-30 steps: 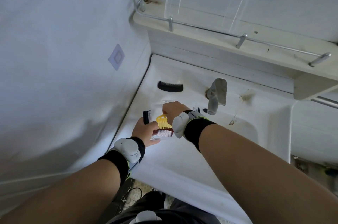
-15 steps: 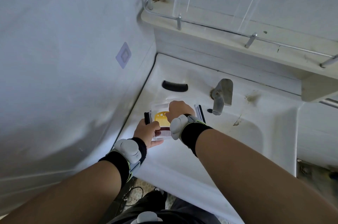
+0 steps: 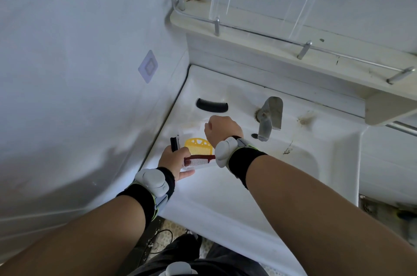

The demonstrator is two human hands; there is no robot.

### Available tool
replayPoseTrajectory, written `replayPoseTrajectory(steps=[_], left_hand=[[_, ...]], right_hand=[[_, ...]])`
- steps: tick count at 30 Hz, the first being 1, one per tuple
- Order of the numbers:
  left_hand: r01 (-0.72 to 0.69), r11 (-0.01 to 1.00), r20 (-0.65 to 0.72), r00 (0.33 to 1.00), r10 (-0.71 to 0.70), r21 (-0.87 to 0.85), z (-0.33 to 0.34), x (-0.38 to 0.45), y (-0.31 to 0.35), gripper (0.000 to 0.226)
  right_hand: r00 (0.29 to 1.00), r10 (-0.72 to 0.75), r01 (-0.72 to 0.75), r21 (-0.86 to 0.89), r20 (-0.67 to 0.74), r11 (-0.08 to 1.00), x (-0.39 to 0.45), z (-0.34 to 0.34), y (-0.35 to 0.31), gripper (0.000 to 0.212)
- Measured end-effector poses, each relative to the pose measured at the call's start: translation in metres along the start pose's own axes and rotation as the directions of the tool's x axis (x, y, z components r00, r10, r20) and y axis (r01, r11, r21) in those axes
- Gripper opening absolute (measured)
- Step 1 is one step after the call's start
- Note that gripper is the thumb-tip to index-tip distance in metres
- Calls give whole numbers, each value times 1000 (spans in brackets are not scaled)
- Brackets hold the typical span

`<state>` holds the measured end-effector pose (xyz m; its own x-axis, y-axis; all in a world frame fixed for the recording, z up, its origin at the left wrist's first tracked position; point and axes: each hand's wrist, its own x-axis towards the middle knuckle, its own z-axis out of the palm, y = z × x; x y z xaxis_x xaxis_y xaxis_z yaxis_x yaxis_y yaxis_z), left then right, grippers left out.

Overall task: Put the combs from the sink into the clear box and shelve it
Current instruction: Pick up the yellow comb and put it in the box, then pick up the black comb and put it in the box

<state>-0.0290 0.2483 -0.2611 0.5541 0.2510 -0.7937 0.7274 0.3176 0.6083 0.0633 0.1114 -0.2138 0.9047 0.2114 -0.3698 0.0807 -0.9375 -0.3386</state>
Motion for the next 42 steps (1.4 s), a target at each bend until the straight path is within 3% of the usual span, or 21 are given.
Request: replayPoseTrajectory(steps=[4, 6, 11, 17, 22, 28, 37, 42], left_hand=[[1, 1000, -33, 999, 0, 28, -5, 4, -3, 19], [-9, 999, -43, 999, 11, 52, -8, 5, -5, 20], [-7, 998, -89, 996, 12, 59, -14, 11, -2, 18], [0, 997, -95, 996, 7, 73, -23, 18, -2, 19], [18, 998, -100, 995, -13, 53, -28, 16, -4, 40], [9, 998, -84, 996, -4, 61, -32, 14, -5, 28], [-14, 996, -92, 995, 22, 86, -31, 13, -8, 31], [-19, 996, -104, 994, 28, 86, -31, 13, -10, 28]], right_hand=[[967, -35, 65, 112, -253, 992, 8, -10, 6, 25], [959, -13, 52, 133, -284, 990, 17, -16, 10, 23], [987, 66, -57, 63, -149, 996, 60, -20, 23, 20], [994, 69, -67, -33, 85, 997, 87, -16, 22, 44], [985, 95, -79, -116, 142, 990, 89, -8, 23, 49], [992, 86, -64, -220, 92, 973, 88, 6, 22, 50], [999, -40, 30, -299, -25, 954, 92, 18, 31, 35], [995, -96, 84, -290, -25, 953, 94, 22, 33, 39]])
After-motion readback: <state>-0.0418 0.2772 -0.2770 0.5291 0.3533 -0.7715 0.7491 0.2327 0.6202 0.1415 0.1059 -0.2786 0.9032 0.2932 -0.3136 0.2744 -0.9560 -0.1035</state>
